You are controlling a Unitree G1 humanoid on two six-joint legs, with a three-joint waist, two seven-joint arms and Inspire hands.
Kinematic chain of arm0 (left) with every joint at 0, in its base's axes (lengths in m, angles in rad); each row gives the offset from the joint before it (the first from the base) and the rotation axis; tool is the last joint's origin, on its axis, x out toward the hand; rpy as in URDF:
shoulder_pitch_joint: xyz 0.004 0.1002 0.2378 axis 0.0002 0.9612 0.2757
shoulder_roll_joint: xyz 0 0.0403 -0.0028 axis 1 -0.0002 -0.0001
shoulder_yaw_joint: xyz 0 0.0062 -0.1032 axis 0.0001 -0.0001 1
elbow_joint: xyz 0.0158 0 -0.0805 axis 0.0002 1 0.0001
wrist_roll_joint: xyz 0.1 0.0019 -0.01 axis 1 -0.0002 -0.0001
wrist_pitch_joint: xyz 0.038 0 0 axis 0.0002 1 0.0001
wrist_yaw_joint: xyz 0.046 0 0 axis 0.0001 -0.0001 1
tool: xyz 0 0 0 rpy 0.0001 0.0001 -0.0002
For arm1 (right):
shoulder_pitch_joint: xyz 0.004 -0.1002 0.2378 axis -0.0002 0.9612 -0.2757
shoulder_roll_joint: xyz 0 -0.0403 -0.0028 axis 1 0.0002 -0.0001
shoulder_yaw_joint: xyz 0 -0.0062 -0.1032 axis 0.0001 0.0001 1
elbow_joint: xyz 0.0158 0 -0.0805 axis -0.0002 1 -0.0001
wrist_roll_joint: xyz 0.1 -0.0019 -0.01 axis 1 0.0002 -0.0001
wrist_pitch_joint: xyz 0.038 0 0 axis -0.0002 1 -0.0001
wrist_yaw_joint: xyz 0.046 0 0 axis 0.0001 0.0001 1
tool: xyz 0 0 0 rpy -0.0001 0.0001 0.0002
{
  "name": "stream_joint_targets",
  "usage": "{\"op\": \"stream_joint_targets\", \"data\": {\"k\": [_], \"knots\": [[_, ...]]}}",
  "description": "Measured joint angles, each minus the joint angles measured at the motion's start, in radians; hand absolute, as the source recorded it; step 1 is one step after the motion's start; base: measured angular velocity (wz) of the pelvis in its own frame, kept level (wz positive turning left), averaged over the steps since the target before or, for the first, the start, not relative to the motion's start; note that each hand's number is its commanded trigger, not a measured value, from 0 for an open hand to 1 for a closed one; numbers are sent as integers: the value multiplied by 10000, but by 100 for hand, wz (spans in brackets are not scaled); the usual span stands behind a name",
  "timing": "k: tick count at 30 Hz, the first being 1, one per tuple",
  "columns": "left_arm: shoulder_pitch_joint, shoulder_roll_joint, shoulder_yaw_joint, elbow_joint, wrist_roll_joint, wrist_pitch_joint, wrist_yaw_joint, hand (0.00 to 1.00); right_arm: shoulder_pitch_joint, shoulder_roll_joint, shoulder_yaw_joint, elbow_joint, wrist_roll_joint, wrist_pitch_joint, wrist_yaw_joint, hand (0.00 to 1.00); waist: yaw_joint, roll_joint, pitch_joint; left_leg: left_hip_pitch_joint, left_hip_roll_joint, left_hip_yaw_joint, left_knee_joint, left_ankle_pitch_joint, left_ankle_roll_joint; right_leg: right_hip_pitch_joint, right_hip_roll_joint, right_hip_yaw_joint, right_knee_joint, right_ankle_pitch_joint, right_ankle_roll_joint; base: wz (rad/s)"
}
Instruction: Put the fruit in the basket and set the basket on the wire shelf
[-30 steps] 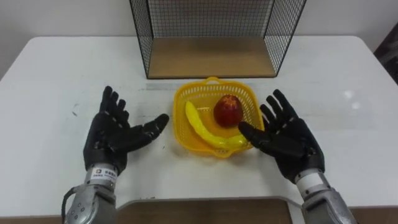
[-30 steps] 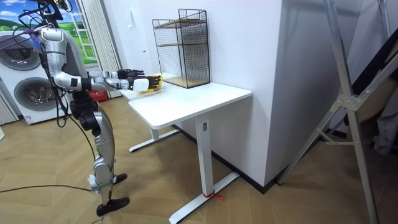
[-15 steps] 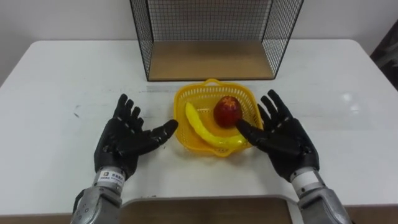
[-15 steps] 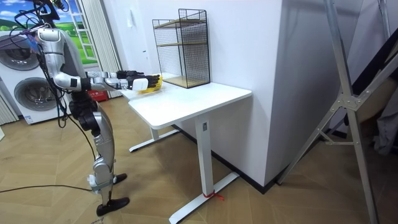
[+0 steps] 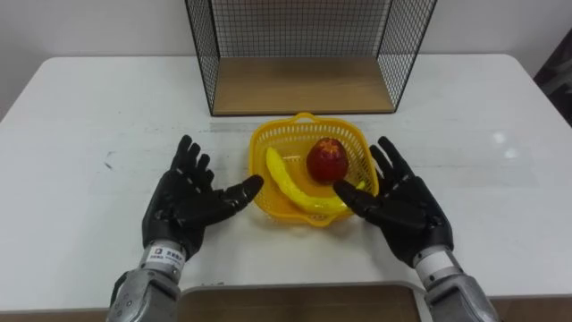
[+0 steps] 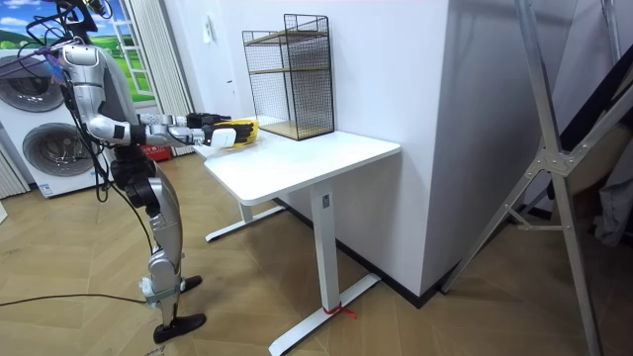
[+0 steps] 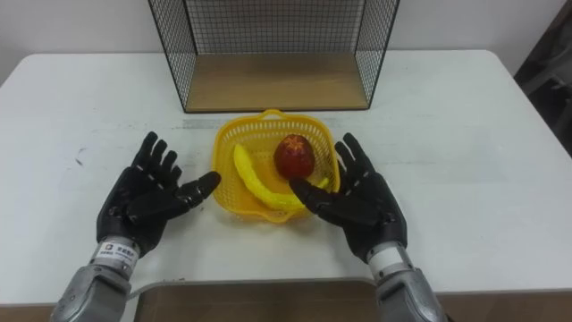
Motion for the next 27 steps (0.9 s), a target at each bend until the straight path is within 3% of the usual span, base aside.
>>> {"op": "stream_joint_targets", "data": {"k": [10, 17, 27], "knots": [[1, 65, -1241, -2, -78, -9, -311, 0, -44, -5, 445, 44, 63, -106, -4, 0, -54, -35, 11, -63, 1, -6, 17, 1, 0, -37, 0, -13, 5, 0, 0, 0], [-3, 186, -1323, -2, -308, -46, -311, 0, -591, 0, 671, 501, 70, -191, -75, 0, -275, -123, 40, -88, 11, 30, 73, 0, 1, -165, -1, 20, 124, -1, 1, -1], [-2, 275, -1476, -1, -487, -65, -311, 0, -600, -22, 747, 545, 426, -193, -262, 0, -331, -164, 43, -95, 25, 27, 88, 0, 1, -138, 7, 12, 142, 0, 0, 0]]}}
